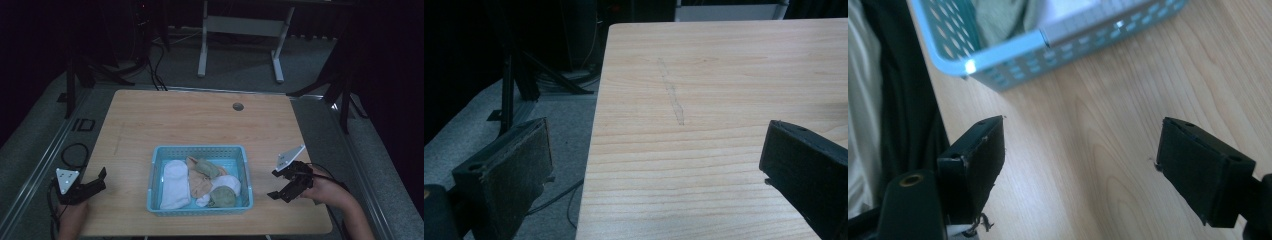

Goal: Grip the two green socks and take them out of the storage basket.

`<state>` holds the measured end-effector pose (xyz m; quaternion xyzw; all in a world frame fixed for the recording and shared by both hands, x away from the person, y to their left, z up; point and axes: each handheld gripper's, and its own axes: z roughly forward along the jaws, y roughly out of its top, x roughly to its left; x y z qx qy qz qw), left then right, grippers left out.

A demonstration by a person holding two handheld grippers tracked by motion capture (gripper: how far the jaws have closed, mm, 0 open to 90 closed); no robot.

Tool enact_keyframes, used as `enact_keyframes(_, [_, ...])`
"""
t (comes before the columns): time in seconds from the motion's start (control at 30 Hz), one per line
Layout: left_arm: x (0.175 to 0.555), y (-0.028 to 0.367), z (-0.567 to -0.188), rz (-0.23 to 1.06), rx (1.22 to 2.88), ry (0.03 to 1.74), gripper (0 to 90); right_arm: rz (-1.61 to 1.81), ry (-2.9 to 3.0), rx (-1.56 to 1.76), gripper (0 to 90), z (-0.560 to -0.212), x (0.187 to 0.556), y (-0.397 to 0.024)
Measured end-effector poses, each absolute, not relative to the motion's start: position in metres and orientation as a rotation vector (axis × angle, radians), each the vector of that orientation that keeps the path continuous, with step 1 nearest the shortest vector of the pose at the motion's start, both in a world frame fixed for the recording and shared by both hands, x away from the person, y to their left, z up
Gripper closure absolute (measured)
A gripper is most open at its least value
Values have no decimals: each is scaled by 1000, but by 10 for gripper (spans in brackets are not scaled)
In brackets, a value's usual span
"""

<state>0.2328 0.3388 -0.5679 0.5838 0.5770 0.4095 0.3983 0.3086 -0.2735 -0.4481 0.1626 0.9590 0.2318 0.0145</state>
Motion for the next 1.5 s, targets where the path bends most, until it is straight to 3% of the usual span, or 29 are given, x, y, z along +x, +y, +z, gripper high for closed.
enact_keyframes(0.73, [233,339,-568,1035,1477,1459,3,760,2997,321,231,-416,313,-224])
enact_keyframes(1.33, [233,338,-568,1047,1481,1453,3,719,3058,175,256,-422,317,-181])
enact_keyframes(1.5, [233,338,-568,1041,1483,1454,3,676,3077,128,326,-429,317,-171])
